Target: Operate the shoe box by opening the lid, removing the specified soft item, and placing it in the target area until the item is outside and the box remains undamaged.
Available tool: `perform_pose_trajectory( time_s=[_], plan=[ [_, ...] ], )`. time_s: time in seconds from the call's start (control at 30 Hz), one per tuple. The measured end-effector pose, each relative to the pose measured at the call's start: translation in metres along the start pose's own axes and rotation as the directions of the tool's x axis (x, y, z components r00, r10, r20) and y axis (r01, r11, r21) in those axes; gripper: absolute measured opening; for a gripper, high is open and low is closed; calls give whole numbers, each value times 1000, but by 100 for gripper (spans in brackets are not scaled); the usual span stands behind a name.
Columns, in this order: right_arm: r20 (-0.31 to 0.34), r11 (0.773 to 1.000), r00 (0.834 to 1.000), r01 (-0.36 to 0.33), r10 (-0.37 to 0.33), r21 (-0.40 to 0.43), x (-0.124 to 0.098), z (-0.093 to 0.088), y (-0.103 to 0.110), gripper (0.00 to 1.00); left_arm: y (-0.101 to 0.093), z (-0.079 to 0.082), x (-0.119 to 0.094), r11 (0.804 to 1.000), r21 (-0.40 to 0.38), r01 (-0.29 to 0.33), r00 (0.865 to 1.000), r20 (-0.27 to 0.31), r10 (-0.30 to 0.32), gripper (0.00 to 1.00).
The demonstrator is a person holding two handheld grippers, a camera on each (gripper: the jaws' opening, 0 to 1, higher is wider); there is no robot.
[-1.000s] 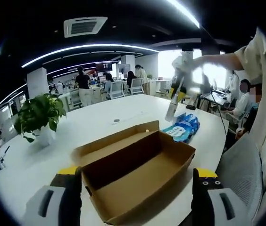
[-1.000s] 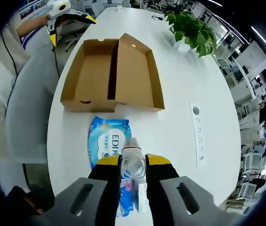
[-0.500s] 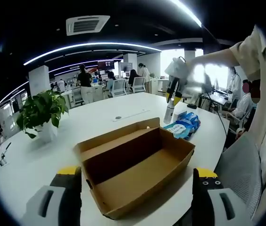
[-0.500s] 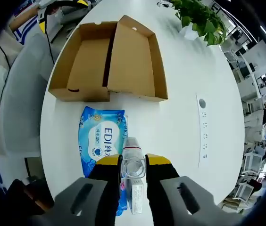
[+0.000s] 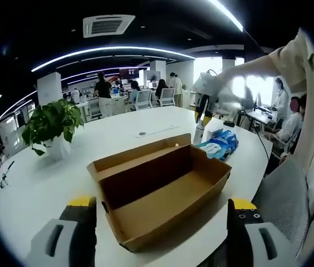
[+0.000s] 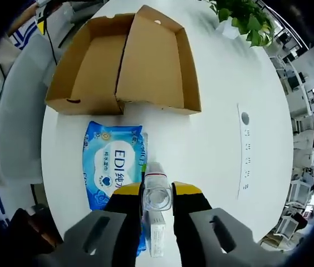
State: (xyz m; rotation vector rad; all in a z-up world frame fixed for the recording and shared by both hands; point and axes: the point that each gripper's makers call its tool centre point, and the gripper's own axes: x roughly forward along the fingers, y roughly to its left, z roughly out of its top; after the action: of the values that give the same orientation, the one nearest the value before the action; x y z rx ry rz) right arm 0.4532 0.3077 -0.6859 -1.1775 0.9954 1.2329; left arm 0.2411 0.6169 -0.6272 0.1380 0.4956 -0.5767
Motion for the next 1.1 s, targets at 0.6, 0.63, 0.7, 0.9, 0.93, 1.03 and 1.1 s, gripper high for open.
perform_pose_trajectory(
  time_s=[0.6,0.63,0.7,0.9,0.93,1.03,1.1],
  plan=[
    [-31,999,999,-30,29,-19,14,-4,-3,17,1,-9,7,1000,-17,3,1000,-22,-4,99],
    [-31,999,999,-32,31,-15,15,-4,-3,17,2,-9,7,1000,-18,3,1000,-23,-3,99],
    [-33,999,999,-38,37,-14,15,-4,-2,17,2,-10,7,1000,-21,3,1000,-24,-3,99],
    [-30,999,998,-47,46,-3,16,-2,-3,18,4,-13,7,1000,-27,0,1000,-31,-1,98],
    [-29,999,998,-49,49,-4,16,-2,-3,18,4,-13,7,1000,-27,0,1000,-31,-1,98],
    [-25,999,999,-41,41,-4,17,-1,-4,18,4,-13,7,1000,-29,-2,999,-32,1,98],
    [-20,999,999,-36,36,-9,18,-1,-6,19,5,-14,7,1000,-29,-4,999,-33,3,97]
  ],
)
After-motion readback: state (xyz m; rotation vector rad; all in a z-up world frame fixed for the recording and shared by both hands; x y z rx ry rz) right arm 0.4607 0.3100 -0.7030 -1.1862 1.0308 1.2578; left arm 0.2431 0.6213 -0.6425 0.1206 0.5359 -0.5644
